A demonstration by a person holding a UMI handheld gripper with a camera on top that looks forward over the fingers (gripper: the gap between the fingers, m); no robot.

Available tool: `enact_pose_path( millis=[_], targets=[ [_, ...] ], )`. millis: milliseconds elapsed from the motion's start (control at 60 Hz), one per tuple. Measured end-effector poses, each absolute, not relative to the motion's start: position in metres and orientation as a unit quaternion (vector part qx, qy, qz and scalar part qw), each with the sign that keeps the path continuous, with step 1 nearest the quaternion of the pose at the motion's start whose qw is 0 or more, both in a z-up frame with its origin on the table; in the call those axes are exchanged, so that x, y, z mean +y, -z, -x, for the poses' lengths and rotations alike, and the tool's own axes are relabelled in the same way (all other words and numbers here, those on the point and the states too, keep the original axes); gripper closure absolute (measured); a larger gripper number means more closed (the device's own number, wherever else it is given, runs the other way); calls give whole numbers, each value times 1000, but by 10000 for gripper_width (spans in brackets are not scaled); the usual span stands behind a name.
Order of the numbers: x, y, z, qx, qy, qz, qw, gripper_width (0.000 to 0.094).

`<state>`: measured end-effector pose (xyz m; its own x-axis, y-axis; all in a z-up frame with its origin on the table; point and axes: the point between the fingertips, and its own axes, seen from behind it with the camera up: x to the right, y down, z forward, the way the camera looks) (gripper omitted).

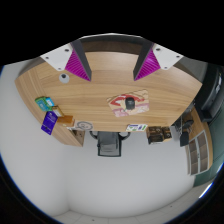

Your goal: Arrange mouse

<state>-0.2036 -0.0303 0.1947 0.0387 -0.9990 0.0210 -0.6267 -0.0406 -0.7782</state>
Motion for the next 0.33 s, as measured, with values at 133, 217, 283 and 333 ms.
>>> enact_pose_path(
  millis=[133, 217, 283, 333],
  targets=[
    [-29, -194, 216, 621, 307, 653, 306, 65],
    [-31, -195, 221, 616, 314, 656, 303, 66],
    [-28, -196, 224, 614, 314, 656, 305, 68],
    [-28, -195, 227, 615, 315, 656, 304, 67]
  ],
)
